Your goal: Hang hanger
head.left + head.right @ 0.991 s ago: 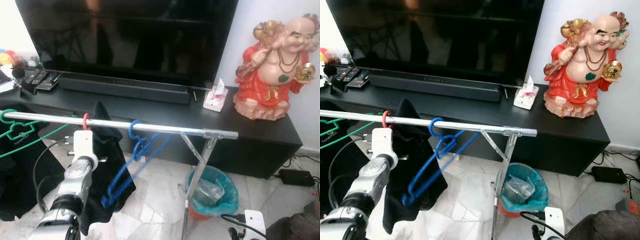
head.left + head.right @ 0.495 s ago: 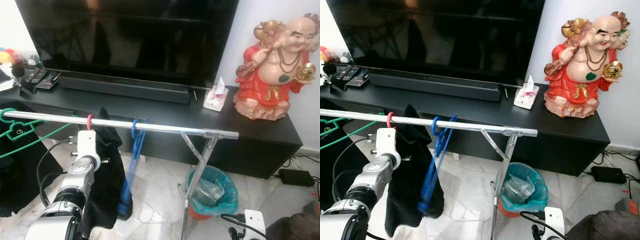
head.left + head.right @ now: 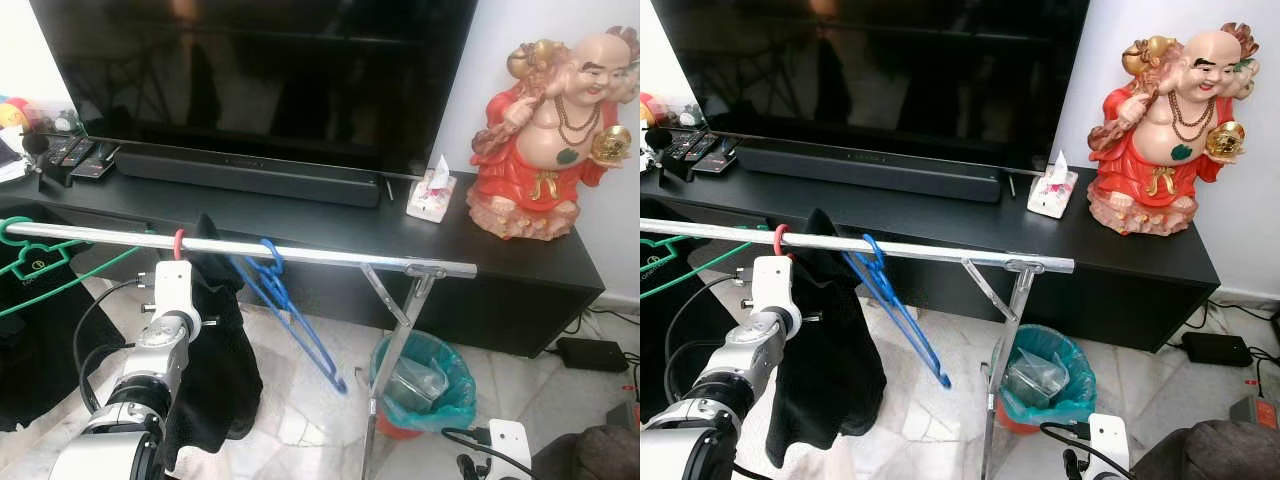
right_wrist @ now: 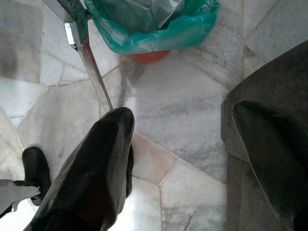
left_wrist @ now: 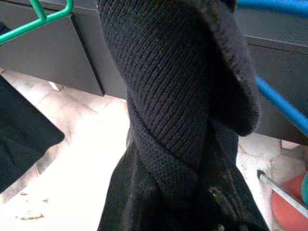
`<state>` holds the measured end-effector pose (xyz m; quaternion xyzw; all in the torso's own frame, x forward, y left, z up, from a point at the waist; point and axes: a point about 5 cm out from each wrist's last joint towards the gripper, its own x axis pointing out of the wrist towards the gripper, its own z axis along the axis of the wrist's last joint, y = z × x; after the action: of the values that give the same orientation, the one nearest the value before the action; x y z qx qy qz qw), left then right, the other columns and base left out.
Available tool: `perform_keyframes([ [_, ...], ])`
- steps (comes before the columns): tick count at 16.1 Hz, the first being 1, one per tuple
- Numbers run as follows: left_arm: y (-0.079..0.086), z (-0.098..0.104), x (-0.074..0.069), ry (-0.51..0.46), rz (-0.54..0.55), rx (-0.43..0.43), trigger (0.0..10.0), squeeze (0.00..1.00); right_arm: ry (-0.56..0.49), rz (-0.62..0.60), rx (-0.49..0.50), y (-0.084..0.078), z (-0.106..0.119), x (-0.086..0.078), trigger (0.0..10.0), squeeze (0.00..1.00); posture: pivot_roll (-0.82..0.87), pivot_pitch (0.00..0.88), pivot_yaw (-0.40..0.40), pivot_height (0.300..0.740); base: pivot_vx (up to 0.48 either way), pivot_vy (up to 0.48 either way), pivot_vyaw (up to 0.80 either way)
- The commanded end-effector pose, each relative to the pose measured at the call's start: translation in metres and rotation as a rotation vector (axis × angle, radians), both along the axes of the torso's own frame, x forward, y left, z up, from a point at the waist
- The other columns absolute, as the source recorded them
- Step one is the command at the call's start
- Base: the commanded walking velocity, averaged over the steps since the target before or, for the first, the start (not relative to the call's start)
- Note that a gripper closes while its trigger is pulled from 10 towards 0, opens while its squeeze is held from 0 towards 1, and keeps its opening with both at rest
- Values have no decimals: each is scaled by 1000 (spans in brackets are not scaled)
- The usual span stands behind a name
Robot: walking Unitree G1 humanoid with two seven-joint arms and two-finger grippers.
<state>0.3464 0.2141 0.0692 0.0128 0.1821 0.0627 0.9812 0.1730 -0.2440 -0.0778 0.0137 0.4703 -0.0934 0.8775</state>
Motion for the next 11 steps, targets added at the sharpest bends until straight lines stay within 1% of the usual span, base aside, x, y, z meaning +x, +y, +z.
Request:
perform_keyframes([
  [1, 1, 12, 6, -37, 5, 8, 10000, 0, 2, 0, -2, -1, 1, 1, 10000, 0, 50, 0, -26, 740, 0, 0, 0],
  [3, 1, 12, 6, -37, 5, 8, 10000, 0, 2, 0, -2, -1, 1, 1, 10000, 0, 50, 0, -26, 740, 0, 0, 0],
  [4, 3, 7, -7, -100, -19, 27, 10000, 1000, 3, 0, -3, -1, 1, 1, 10000, 0, 53, 0, -20, 740, 0, 0, 0],
  [5, 1, 6, -34, -206, -67, 47, 10000, 1000, 3, 0, -3, -1, 0, 0, 10000, 0, 53, 0, -20, 740, 0, 0, 0],
  [9, -2, 4, -36, -206, -69, 39, 10000, 1000, 5, 2, -2, -1, 0, 0, 10000, 0, 53, 0, -18, 740, 0, 0, 0],
  [11, -4, 7, -42, -207, -72, 37, 10000, 1000, 6, 3, -2, 0, 0, -1, 10000, 0, 54, 0, -17, 740, 0, 0, 0],
])
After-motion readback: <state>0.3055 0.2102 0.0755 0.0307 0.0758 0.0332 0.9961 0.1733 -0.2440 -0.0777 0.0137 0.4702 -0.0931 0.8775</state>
